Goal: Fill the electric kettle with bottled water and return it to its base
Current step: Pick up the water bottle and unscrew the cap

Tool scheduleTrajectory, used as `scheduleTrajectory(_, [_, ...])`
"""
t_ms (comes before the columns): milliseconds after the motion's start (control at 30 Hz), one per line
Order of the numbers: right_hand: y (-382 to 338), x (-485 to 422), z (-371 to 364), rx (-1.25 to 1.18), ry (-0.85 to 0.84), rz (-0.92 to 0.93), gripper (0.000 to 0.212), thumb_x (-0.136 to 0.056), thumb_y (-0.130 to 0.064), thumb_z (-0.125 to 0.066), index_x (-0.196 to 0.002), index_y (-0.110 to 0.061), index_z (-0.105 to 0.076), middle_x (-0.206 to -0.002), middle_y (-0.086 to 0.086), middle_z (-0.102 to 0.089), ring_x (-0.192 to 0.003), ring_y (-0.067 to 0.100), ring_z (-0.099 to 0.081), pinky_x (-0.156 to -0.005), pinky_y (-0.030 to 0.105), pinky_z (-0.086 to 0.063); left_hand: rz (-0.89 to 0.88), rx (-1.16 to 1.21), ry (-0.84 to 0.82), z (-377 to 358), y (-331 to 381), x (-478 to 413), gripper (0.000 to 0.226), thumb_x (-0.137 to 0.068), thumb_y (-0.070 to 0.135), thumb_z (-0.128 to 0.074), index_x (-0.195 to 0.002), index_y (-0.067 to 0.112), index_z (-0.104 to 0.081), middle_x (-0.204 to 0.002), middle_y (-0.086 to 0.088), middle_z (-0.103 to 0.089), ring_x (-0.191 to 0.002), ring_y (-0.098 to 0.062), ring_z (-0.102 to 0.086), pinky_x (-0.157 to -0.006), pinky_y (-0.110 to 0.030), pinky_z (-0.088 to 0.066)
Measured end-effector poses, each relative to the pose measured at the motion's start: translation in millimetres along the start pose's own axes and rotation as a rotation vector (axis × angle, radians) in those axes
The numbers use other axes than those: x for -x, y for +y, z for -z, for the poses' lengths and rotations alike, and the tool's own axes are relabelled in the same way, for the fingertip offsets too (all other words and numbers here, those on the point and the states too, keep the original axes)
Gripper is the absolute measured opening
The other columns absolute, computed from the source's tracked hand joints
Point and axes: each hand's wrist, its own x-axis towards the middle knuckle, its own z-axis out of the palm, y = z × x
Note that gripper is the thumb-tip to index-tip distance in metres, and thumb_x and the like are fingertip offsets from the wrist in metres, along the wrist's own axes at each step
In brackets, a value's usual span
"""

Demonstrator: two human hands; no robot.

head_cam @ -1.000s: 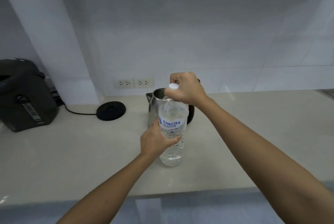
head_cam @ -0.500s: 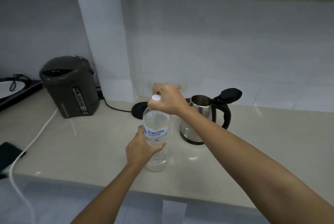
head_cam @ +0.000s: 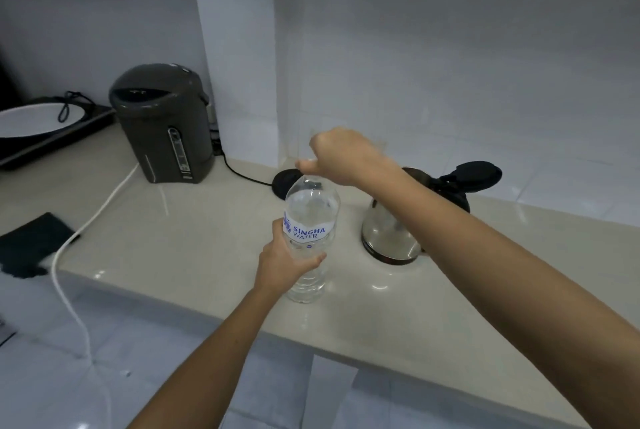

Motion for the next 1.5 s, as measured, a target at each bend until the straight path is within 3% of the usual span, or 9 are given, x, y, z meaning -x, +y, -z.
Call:
scheduleTrajectory(100, [-2.7,2.1,3.4,0.040,-0.024,0.084,0.046,-0.096,-0.040,-0.045,-0.063,-0.011,-0.031,-0.062,0.003,-0.038,-0.073,0.028,-0.045,-0.062,0.032,-0.031,0.007,-0.005,0.010,-0.3,0.7,1.2,0.079,-0.059,0.047,-0.084,-0.116,0.027,-0.033,-0.091,0.013,-0.061,-0.085,-0.016,-0.060,-0.072,-0.027,-0.046])
scheduleTrajectory(400, [22.0,11.6,15.2,-0.163,-0.266,0.299,0.019,-0.096,-0.025,-0.047,-0.110,-0.012,-0.046,-0.098,0.005,-0.053,-0.089,0.027,-0.050,-0.074,0.040,-0.042,-0.006,-0.034,0.018,-3.1,0.7,0.5,0.082,-0.059,0.047,-0.085,-0.119,0.024,-0.033,-0.091,0.011,-0.060,-0.084,-0.018,-0.059,-0.073,-0.028,-0.048])
scheduleTrajectory(600, [30.7,13.6,23.5,-0.022,-0.217,0.522,0.050,-0.081,0.013,-0.041,-0.117,-0.021,-0.048,-0.113,0.002,-0.050,-0.096,0.028,-0.054,-0.077,0.043,-0.049,0.006,0.020,-0.011,-1.7,-1.2,1.0,0.084,-0.059,0.047,-0.085,-0.121,0.027,-0.032,-0.097,0.011,-0.060,-0.088,-0.016,-0.060,-0.077,-0.028,-0.051])
scheduleTrajectory(700, [37.4,12.3,22.1,-0.063,-0.106,0.535,0.035,-0.089,0.005,-0.050,-0.115,-0.017,-0.053,-0.118,0.006,-0.053,-0.097,0.028,-0.054,-0.079,0.041,-0.047,0.026,0.140,-0.011,-4.7,-2.0,4.3,0.085,-0.058,0.042,-0.086,-0.122,0.034,-0.031,-0.103,0.018,-0.058,-0.097,-0.015,-0.061,-0.077,-0.021,-0.049])
scheduleTrajectory(767, [45.9,14.4,15.2,-0.170,-0.002,0.465,0.029,-0.089,-0.002,-0.054,-0.114,-0.016,-0.056,-0.112,0.005,-0.056,-0.090,0.022,-0.053,-0.077,0.033,-0.044,0.026,0.229,0.013,-12.0,-2.4,10.6,0.090,-0.055,0.038,-0.089,-0.121,0.041,-0.028,-0.107,0.025,-0.054,-0.101,-0.010,-0.058,-0.077,-0.014,-0.045])
scheduleTrajectory(867, [65.5,33.9,-23.5,-0.400,0.161,0.213,0.024,-0.090,-0.009,-0.055,-0.112,-0.018,-0.057,-0.103,0.000,-0.058,-0.079,0.017,-0.053,-0.074,0.027,-0.039,0.039,0.305,0.093,-27.8,-2.1,17.6,0.103,-0.049,0.035,-0.092,-0.128,0.042,-0.026,-0.120,0.017,-0.054,-0.106,-0.008,-0.056,-0.087,-0.020,-0.046])
scheduleTrajectory(1133, [98.8,131.0,-201.8,-0.478,-0.283,-0.433,0.036,-0.087,-0.016,-0.057,-0.123,-0.016,-0.053,-0.117,0.014,-0.058,-0.105,0.031,-0.056,-0.081,0.032,-0.046,0.047,0.318,0.211,-36.6,0.4,10.2,0.092,-0.055,0.033,-0.089,-0.127,0.034,-0.033,-0.117,0.008,-0.060,-0.098,-0.007,-0.060,-0.082,-0.019,-0.048])
scheduleTrajectory(1333, [100.5,170.1,-244.2,-0.444,-0.300,-0.535,0.032,-0.094,-0.018,-0.047,-0.123,-0.010,-0.058,-0.121,0.016,-0.055,-0.112,0.033,-0.053,-0.091,0.035,-0.046,0.049,0.295,0.236,-37.0,-1.3,5.0,0.086,-0.055,0.030,-0.090,-0.122,0.030,-0.036,-0.108,0.008,-0.062,-0.085,0.006,-0.059,-0.070,0.003,-0.043])
scheduleTrajectory(1500, [98.0,175.2,-250.5,-0.486,-0.279,-0.570,0.034,-0.094,-0.018,-0.048,-0.126,-0.012,-0.056,-0.125,0.015,-0.049,-0.113,0.034,-0.053,-0.092,0.036,-0.047,0.047,0.302,0.255,-36.3,0.5,3.6,0.083,-0.055,0.030,-0.090,-0.120,0.032,-0.038,-0.098,0.019,-0.060,-0.083,0.023,-0.057,-0.066,0.005,-0.043])
